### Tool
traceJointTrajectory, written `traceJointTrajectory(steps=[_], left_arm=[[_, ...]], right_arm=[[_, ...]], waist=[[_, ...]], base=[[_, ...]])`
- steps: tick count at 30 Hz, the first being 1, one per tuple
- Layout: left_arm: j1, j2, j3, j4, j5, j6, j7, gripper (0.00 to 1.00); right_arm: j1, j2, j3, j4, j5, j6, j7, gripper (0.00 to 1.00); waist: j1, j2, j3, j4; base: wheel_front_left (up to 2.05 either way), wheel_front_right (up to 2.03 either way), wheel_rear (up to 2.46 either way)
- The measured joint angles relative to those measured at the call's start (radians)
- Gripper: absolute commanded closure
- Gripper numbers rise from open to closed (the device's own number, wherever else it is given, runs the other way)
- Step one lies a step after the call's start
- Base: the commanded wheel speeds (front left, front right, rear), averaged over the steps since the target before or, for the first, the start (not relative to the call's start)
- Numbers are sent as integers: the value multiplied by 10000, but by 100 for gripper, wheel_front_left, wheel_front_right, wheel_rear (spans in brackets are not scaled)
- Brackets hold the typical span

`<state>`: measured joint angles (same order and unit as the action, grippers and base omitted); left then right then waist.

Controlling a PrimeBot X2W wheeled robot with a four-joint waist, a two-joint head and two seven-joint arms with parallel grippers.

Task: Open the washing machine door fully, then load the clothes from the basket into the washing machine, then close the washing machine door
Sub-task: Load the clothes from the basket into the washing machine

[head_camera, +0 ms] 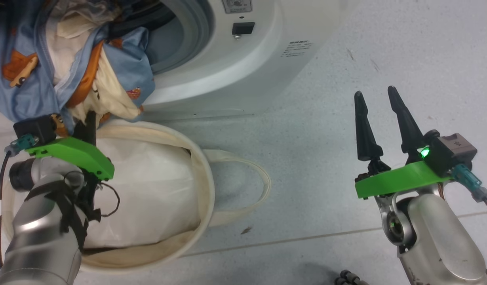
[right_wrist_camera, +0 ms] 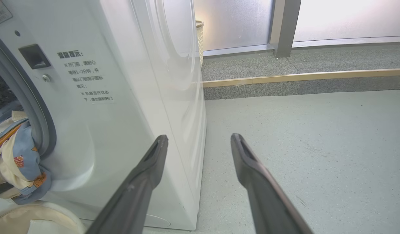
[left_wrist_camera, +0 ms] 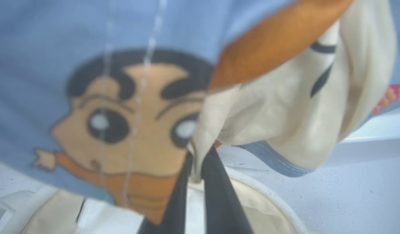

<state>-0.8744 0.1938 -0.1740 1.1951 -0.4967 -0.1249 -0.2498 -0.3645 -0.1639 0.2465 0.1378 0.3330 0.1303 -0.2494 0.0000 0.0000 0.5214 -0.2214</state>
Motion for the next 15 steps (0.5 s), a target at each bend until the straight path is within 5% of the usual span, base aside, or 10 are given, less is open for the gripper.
traceJointTrajectory(steps=[9, 15], left_arm=[[540, 71, 90, -1323, -86, 0, 0, 100], [879, 171, 635, -2917, 899, 15, 0, 100]], right_arm=[[3, 2, 159, 201, 44, 0, 0, 0], [12, 40, 293, 368, 222, 0, 0, 0]], waist=[[0, 0, -567, 309], [-1, 0, -990, 639]], base=[[0, 0, 0], [0, 0, 0]])
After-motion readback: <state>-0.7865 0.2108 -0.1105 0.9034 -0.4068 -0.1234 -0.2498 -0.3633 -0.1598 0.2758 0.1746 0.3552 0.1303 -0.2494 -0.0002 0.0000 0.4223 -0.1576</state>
